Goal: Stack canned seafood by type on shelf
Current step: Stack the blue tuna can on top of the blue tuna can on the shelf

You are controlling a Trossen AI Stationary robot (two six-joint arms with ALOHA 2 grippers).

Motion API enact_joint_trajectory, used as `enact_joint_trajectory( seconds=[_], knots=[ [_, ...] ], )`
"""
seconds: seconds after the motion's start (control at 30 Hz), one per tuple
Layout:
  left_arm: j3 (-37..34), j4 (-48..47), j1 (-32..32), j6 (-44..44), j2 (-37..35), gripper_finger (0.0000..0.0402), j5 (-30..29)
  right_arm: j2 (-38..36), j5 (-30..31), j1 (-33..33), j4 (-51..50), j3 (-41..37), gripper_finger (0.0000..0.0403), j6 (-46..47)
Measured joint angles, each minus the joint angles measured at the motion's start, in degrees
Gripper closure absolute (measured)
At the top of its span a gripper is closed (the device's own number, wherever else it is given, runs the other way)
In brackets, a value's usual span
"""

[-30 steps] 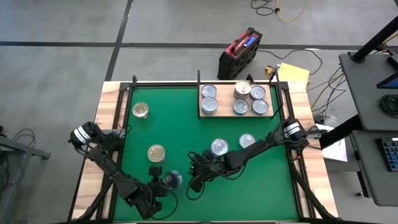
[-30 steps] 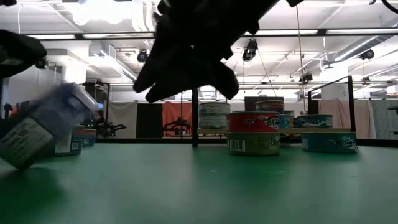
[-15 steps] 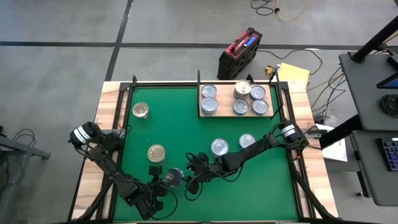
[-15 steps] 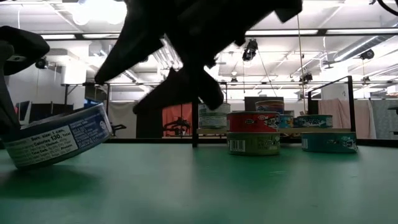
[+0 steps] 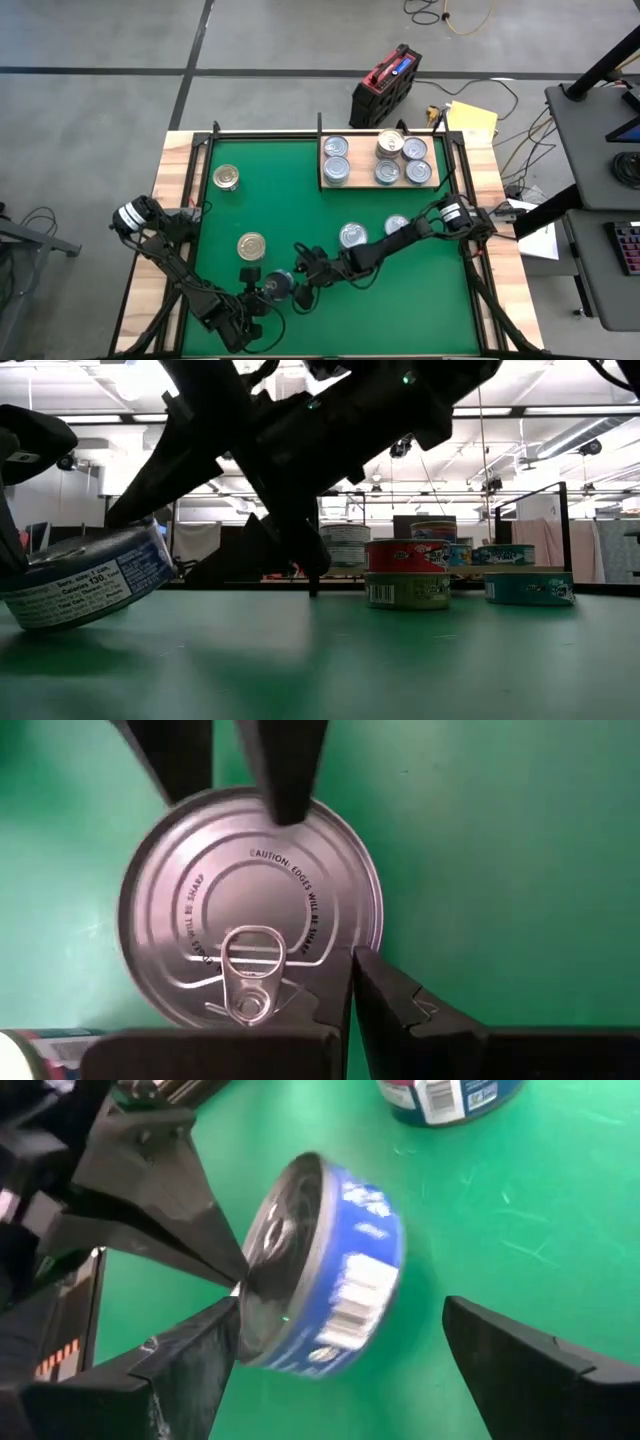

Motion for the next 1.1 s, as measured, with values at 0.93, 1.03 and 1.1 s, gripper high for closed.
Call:
enact_joint_trajectory(
  seconds=[0.93,1.03,1.1],
  knots=[
    [-0.45,0.98,-0.15,0.28,0.00,0.0400,-0.18,2.22,-1.09,-0.27,3.82,1.34,0.0089,-0.59],
    [-0.55,0.92,-0.15,0.32,0.00,0.0400,-0.40,2.18,-1.06,-0.27,4.02,1.72,0.0101,-0.54],
    [-0.56,0.89,-0.15,0.76,0.00,0.0400,-0.47,2.25,-1.06,-0.27,3.86,1.75,0.0118,-0.56]
  ],
)
